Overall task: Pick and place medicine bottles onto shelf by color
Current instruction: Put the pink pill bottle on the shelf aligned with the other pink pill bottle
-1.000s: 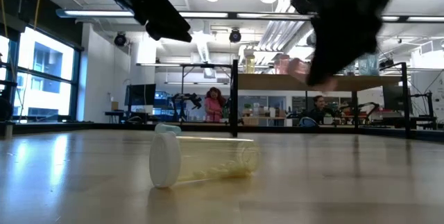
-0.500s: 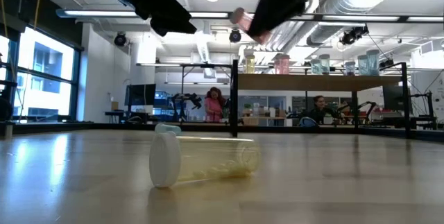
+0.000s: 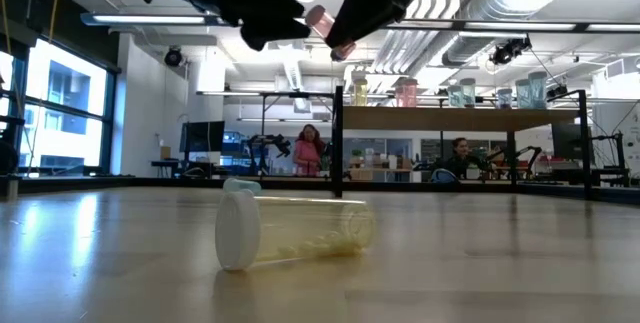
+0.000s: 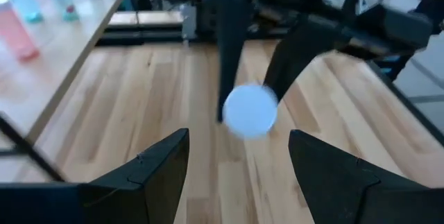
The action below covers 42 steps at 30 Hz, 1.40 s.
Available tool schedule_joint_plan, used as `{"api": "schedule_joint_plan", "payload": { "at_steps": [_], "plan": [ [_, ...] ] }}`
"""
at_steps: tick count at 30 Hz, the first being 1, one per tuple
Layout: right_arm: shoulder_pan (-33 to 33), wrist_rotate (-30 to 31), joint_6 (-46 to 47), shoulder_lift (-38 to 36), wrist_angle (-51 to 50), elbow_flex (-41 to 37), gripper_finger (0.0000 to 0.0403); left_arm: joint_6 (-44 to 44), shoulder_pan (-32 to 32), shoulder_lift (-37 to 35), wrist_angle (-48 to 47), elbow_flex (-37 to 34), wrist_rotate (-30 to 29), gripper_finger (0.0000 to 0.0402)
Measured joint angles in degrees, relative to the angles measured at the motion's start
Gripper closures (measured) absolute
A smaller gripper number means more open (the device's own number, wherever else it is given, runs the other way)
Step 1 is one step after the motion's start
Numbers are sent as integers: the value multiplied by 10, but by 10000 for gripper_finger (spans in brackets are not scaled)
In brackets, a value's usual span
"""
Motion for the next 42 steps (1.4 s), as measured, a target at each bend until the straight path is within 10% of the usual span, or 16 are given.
{"api": "schedule_joint_plan", "payload": {
  "at_steps": [17,42],
  "plan": [
    [-20,0,-10,0,4,0,325,-1,1,40,73,0,-1,166],
    [-20,-24,6,0,9,0,325,15,-1,40,77,0,0,284]
  ]
}}
